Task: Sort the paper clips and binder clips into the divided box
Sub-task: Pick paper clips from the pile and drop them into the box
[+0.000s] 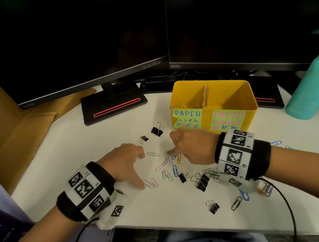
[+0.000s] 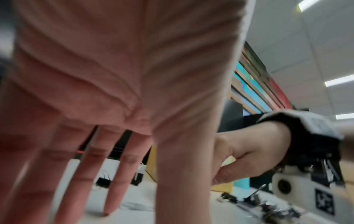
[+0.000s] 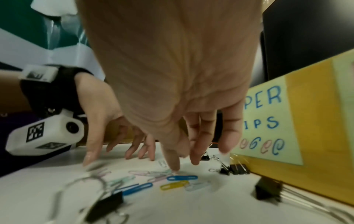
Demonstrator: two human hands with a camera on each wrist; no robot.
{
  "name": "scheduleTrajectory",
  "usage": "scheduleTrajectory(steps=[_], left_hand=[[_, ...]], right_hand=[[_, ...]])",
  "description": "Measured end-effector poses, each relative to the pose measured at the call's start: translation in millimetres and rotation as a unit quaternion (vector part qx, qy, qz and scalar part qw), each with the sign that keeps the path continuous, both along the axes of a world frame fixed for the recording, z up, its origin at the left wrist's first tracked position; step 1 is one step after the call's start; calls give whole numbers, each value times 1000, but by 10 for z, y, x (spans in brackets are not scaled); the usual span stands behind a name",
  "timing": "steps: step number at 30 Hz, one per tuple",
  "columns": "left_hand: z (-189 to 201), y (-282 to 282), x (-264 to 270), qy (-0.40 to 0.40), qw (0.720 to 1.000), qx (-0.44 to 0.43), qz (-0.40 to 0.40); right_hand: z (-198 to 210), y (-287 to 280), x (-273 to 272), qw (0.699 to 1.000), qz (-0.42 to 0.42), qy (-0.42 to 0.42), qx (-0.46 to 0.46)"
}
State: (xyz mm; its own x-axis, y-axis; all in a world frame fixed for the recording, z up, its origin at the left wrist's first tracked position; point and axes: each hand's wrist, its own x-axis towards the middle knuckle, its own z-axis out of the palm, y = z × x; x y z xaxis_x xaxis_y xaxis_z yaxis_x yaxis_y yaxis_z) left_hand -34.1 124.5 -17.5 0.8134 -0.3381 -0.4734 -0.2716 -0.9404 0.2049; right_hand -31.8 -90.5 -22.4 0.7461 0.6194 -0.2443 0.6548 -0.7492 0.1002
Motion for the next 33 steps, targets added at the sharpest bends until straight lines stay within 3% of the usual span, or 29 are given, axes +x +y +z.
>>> scheduleTrajectory(steps=[2,5,8,10,12,14,17,19,22,24,30,33], left_hand=[[-6,42,-28,42,999,-4,14],[-89,-35,7,35,997,-65,33],[-164,-246,37,66,979,-176,80],[-161,-360,68,35,974,-209,86],[-115,-386,112,-57,982,-169,57],[-79,-349,139,-100,989,-106,11],[-116,-280,102,-43,994,-98,-22],[-166,-248,50,-26,991,-129,-6],[-202,-221,-24,-42,994,-98,33],[-213,-250,-56,-66,994,-77,49],[-254,-382,-131,-56,976,-191,83],[-259,-382,-131,-50,975,-202,83]], right_hand=[[5,-146,-33,1000,-16,-1,-5],[-10,-228,-85,998,-32,6,-57],[-16,-174,-168,999,-22,23,-38],[-11,-134,-146,1000,2,-9,-18],[-1,-166,-42,1000,-6,-5,7],[11,-189,13,999,-2,32,7],[-21,-143,-15,1000,11,29,7],[-2,-104,-5,995,-24,55,76],[10,-55,81,977,-75,136,147],[8,-9,119,974,-62,156,150],[-59,48,137,960,-63,164,218],[-83,44,100,954,-82,173,229]])
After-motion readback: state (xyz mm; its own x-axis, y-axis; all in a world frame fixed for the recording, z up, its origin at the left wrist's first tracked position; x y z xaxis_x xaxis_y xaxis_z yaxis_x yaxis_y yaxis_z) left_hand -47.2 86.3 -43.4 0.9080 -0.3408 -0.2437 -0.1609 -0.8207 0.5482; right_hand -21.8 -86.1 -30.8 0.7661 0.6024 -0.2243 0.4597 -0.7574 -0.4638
